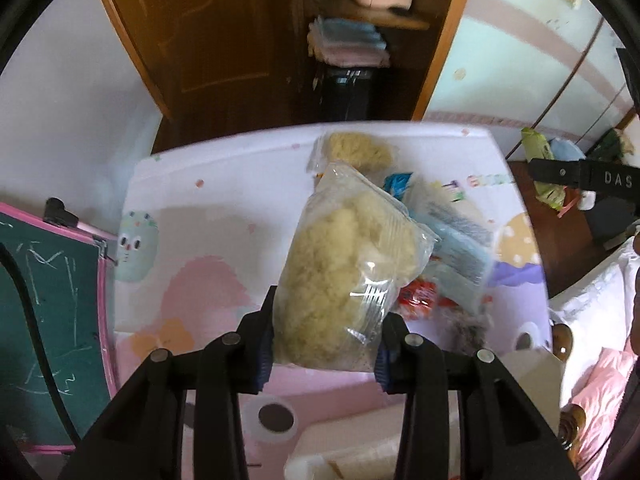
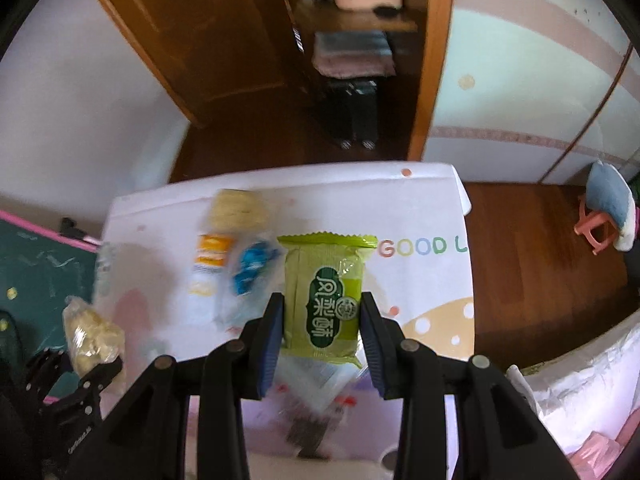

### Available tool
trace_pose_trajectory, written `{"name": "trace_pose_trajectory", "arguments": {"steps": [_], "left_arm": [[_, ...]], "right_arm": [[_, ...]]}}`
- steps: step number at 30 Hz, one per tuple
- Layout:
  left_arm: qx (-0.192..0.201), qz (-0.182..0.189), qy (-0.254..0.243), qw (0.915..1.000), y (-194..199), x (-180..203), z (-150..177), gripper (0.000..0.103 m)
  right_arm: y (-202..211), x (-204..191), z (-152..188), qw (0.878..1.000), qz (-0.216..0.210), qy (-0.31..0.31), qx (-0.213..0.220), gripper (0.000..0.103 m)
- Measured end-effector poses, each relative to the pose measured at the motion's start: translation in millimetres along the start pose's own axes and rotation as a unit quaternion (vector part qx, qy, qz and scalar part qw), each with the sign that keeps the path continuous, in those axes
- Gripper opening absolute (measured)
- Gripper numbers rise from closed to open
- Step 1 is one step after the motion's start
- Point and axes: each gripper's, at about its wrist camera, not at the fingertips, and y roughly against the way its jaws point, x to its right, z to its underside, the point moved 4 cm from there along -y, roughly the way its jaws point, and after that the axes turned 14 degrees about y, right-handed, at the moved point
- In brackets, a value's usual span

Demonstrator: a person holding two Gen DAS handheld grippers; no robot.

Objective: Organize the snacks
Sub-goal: 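Carry both packs over the white tray and open both grippers to release them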

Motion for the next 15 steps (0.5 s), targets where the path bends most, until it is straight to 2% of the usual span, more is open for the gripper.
{"name": "trace_pose_trajectory", "arguments": {"steps": [7, 15], "left_arm": [[0.048, 0.025, -0.016, 0.9984, 96.9, -6.2, 27.1, 0.038], [0.081, 0.039, -0.045, 0.9950, 168.0, -3.4, 70.8, 0.038]], "right_arm": [[85.3, -43.2, 29.9, 0.998, -0.016, 0.030, 0.051, 0.037], [155.6, -82.5, 85.8, 0.994, -0.011, 0.063, 0.084, 0.037]]}}
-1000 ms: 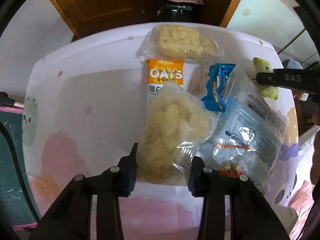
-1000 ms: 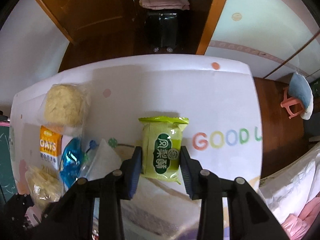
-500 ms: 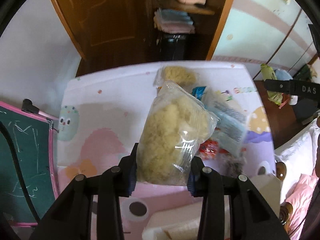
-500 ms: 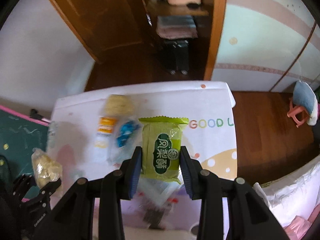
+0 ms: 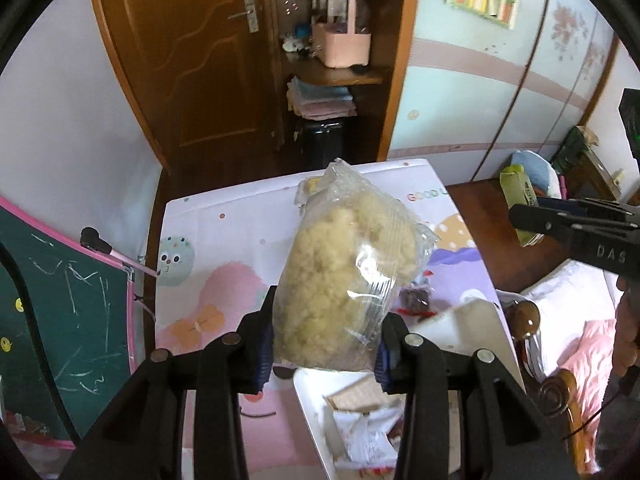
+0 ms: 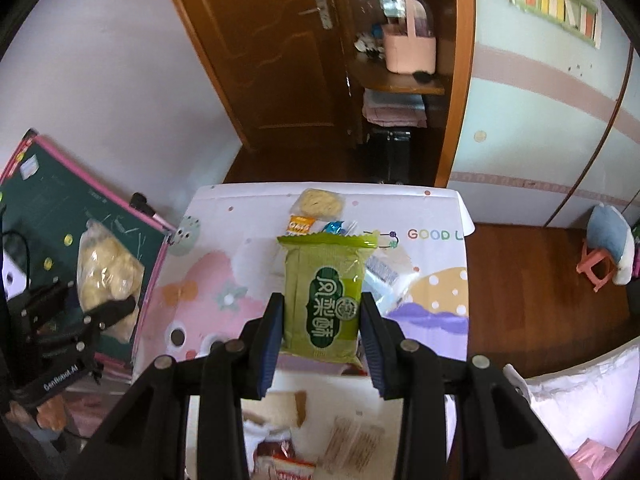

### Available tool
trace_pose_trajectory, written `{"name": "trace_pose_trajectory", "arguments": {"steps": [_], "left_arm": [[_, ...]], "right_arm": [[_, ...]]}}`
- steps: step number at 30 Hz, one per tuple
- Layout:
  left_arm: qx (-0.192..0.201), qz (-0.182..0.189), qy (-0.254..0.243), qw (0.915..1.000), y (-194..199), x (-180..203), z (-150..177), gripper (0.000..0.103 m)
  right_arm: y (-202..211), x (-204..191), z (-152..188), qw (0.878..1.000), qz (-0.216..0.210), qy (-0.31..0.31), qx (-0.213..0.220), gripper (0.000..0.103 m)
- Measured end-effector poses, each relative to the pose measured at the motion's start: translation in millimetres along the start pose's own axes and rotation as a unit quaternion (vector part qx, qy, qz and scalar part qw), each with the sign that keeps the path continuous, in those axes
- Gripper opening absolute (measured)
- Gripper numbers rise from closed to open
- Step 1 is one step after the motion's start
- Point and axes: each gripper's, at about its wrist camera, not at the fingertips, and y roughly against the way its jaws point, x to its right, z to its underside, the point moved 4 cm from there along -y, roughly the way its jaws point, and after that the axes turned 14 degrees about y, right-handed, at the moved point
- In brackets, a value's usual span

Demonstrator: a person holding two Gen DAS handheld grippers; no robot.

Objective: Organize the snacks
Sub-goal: 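Carry both packs over the white tray and open both grippers to release them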

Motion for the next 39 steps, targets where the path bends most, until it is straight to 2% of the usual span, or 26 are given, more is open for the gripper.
{"name": "trace_pose_trajectory", "arguments": {"steps": [8, 17, 26, 34, 39], "left_arm": [[0.020, 0.009, -0.016, 0.9996, 39.3, 15.3, 45.1, 0.038], [0.031, -0.003, -0.026, 0.9992, 37.3, 28.1, 92.8, 0.038], [0.004, -0.008, -0.027, 0.9996, 2.2, 36.6, 127.9, 0.038], [-0.020, -0.008, -0.035, 0.9992, -18.9, 38.6, 147.8, 0.038], [-0.027, -0.009, -0.041, 0.9987, -23.7, 42.1, 154.2, 0.038]], "right_arm": [[44.5, -31.7, 39.9, 0.999, 0.024, 0.024, 0.017, 0.037], [64.9, -55.7, 89.5, 0.998, 0.049, 0.017, 0.028, 0.037], [39.2, -59.2, 141.8, 0.997, 0.075, -0.019, -0.009, 0.037], [12.8, -66.2, 183.8, 0.995, 0.055, -0.053, -0.056, 0.037], [0.5, -71.7, 194.4, 0.994, 0.053, -0.056, -0.080, 0.037]]}}
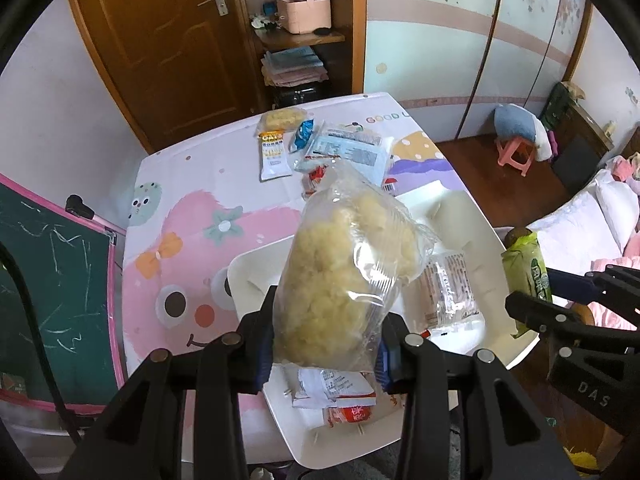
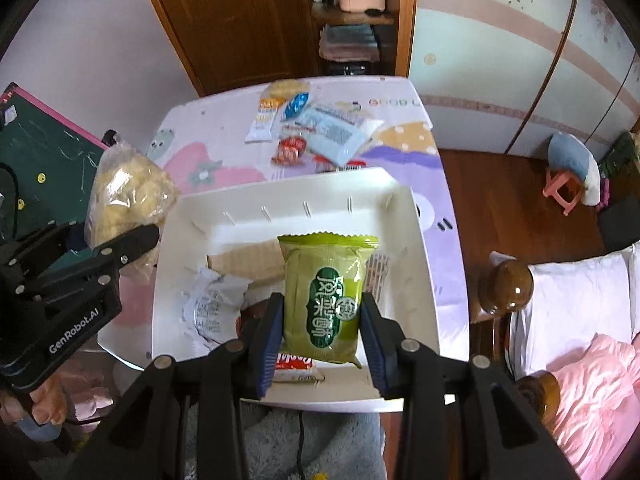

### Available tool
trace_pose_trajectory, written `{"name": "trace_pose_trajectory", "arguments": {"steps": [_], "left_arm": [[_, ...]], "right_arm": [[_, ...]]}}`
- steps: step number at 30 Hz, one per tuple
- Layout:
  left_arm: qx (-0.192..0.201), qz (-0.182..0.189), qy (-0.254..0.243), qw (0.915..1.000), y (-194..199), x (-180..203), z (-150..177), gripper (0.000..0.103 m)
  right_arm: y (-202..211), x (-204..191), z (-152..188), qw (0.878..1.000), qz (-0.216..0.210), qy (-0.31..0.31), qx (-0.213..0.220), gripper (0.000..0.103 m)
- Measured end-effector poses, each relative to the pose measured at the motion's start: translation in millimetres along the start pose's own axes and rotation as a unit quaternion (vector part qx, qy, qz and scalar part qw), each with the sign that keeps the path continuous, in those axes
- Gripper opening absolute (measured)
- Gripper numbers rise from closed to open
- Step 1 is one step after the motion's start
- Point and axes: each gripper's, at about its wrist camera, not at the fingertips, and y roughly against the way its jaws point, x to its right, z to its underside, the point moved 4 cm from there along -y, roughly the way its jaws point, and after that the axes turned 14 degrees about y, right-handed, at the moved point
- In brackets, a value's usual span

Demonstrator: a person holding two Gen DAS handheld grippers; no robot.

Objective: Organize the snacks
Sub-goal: 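Carry both packs over the white tray and open both grippers to release them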

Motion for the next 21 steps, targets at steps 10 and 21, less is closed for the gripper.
{"name": "trace_pose_trajectory", "arguments": {"steps": [10, 21], "left_arm": [[-0.019, 0.000, -0.007, 0.9998, -11.7, 1.7, 9.7, 0.038], [-0.005, -0.008, -0.025, 0.9996, -7.7, 7.3, 11.8, 0.090]], "right_arm": [[-7.2, 0.8, 2.7, 1.000, 0.006, -0.008, -0.017, 0.038], [-11.9, 9.2, 4.5, 0.999, 0.014, -0.026, -0.031, 0.050]]}}
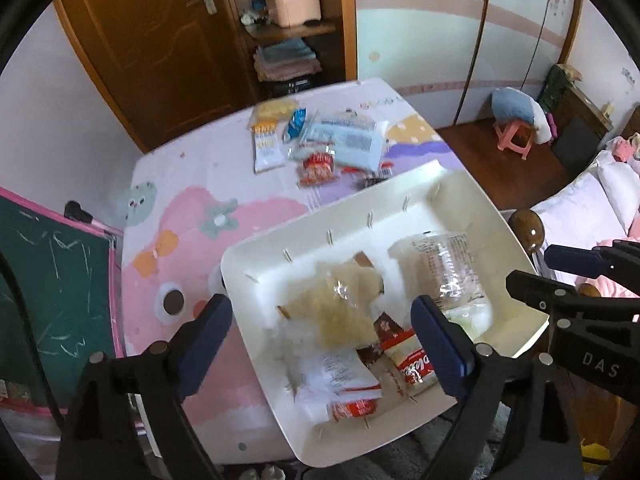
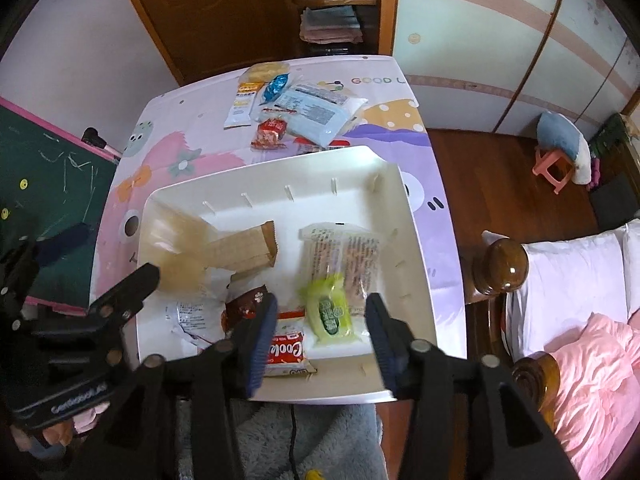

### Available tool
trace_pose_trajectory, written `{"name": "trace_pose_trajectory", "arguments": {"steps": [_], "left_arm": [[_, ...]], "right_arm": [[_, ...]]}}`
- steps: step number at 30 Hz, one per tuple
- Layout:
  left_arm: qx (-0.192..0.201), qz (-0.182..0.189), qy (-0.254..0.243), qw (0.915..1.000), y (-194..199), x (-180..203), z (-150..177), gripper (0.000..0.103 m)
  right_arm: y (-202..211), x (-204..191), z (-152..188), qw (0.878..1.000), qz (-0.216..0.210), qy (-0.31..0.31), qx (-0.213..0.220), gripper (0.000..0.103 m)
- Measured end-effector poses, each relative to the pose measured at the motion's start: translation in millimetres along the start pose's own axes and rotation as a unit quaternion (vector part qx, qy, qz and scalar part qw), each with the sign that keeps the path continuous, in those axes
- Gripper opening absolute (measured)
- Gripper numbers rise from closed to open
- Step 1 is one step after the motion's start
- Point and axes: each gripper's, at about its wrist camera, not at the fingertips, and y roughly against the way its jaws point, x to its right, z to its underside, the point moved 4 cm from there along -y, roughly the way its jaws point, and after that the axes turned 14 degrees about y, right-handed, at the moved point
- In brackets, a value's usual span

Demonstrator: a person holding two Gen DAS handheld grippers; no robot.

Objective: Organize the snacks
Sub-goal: 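Carry both packs over the white tray and open both grippers to release them, then withdraw both grippers from the tray toward the snack pile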

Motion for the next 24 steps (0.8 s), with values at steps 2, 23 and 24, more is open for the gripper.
{"name": "trace_pose_trajectory", "arguments": {"steps": [2, 23, 24], "left_arm": [[0.002, 0.001, 0.001, 1.0000, 1.3, -0.8, -1.4, 0.090], [-0.009, -0.007, 0.036, 0.9993, -5.0, -16.0, -2.0, 0.090], [-0.009, -0.008, 0.038, 0.9992, -5.7, -16.9, -2.3, 0.090]], "right_arm": [[0.7, 1.1, 0.6, 1.000, 0.002, -0.002, 0.000, 0.052], [-4.1, -6.8, -3.2, 1.000, -0.012, 0.009, -0.008, 0.052], [-5.1, -7.6, -4.1, 1.000, -0.013, 0.010, -0.009, 0.052]]}}
